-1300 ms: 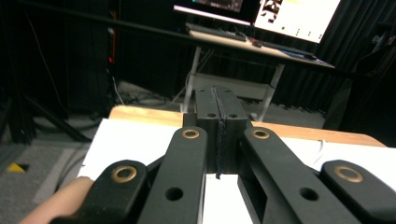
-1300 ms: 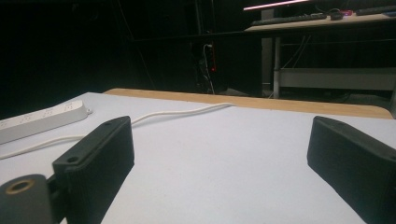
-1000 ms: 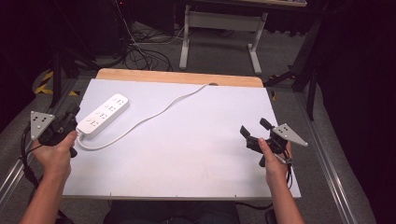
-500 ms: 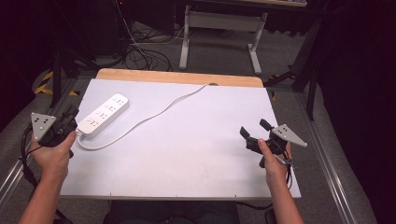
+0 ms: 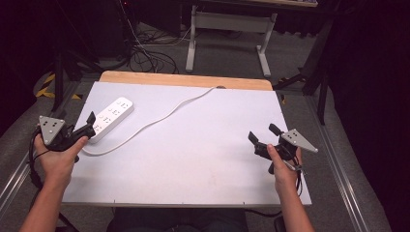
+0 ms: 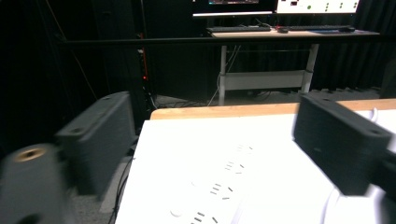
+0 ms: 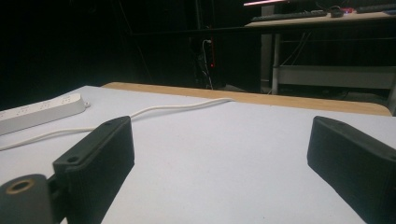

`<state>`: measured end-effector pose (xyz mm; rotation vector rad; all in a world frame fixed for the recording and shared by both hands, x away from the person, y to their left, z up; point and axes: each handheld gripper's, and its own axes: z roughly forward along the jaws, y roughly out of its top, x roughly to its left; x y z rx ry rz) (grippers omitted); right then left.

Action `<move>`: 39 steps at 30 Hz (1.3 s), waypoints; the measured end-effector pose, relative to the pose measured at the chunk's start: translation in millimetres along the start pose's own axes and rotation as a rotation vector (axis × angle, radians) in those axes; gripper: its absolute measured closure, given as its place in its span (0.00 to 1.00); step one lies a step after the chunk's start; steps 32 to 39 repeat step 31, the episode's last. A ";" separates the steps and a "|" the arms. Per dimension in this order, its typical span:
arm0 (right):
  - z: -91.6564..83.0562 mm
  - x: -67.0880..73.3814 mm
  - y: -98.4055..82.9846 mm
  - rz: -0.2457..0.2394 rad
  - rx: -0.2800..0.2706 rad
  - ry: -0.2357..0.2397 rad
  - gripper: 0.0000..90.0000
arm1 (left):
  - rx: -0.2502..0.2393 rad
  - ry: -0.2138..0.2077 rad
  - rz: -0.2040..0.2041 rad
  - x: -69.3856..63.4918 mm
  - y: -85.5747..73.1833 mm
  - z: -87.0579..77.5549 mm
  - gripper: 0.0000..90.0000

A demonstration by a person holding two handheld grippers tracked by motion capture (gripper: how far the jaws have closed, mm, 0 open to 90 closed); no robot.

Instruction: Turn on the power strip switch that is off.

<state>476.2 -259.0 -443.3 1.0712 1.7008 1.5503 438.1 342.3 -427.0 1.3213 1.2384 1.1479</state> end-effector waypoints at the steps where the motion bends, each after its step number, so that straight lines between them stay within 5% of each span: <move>1: 0.0 0.0 0.0 0.000 0.000 0.000 0.09 | -0.003 0.000 0.000 -0.3 0.1 -0.1 0.10; 39: 2.6 0.0 -2.0 -0.011 0.007 -0.014 0.03 | 0.005 -0.030 0.024 -2.4 -2.4 1.5 0.09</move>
